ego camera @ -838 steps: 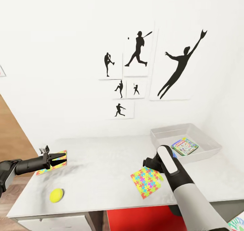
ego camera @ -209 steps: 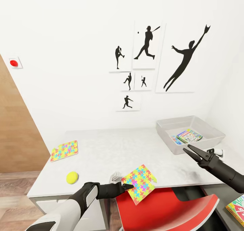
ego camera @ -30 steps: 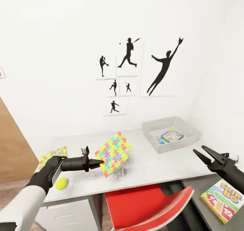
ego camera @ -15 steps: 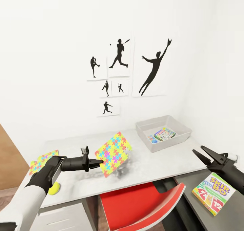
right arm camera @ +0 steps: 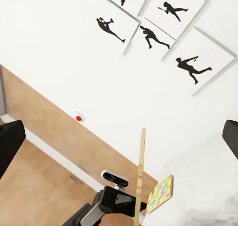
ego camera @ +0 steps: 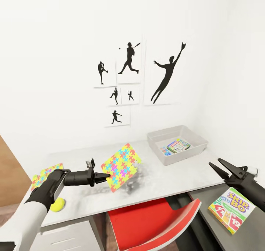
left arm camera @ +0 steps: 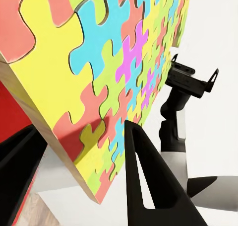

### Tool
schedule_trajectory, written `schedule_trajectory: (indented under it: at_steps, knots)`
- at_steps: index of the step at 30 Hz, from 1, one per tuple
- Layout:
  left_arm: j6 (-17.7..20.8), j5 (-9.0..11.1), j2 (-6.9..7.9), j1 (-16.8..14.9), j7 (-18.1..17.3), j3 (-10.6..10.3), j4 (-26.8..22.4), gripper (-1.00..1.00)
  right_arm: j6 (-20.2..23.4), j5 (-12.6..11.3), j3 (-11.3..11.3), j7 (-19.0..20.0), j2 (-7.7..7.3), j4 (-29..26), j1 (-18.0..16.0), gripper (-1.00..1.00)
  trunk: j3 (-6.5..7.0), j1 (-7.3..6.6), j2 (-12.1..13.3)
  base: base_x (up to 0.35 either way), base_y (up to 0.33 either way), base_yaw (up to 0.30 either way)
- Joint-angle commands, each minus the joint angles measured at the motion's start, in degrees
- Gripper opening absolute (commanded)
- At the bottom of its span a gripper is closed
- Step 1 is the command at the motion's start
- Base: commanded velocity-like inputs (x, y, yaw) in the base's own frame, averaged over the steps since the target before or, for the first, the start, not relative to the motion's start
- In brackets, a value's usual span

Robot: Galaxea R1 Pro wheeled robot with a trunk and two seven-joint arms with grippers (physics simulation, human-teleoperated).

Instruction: Put all the toys in the child's room - the three board games (two on the bed and one on the table), the two jigsaw puzzles on the table, and the tennis ball on the table - inside the toy box on the table in the child's room.

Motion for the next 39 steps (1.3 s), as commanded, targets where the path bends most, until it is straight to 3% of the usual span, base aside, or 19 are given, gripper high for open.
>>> schedule_trajectory:
  at_steps: [1, 21, 39]
  knots:
    - [0.59, 0.04, 0.31, -0.04, -0.25, -0.02, -0.01, -1.0, 0.19, 0.2, -0.05, 0.28, 0.01, 0.01, -0.07, 1.0, -0.1, 0.04, -0.12, 0.0, 0.0, -0.137]
    - [0.14, 0.07, 1.74, -0.04, -0.25, 0.17, -0.01, -1.0, 0.19, 0.31, 0.12, -0.11, 0.01, 0.11, -0.07, 1.0, 0.68, 0.04, -0.12, 0.064, -0.001, -0.246]
    - [0.13, 0.07, 1.92, -0.04, -0.25, 0.17, -0.01, -1.0, 0.19, 0.37, 0.13, -0.61, 0.09, 0.11, -0.07, 1.0, 1.16, 0.04, -0.12, 0.121, 0.0, -0.196]
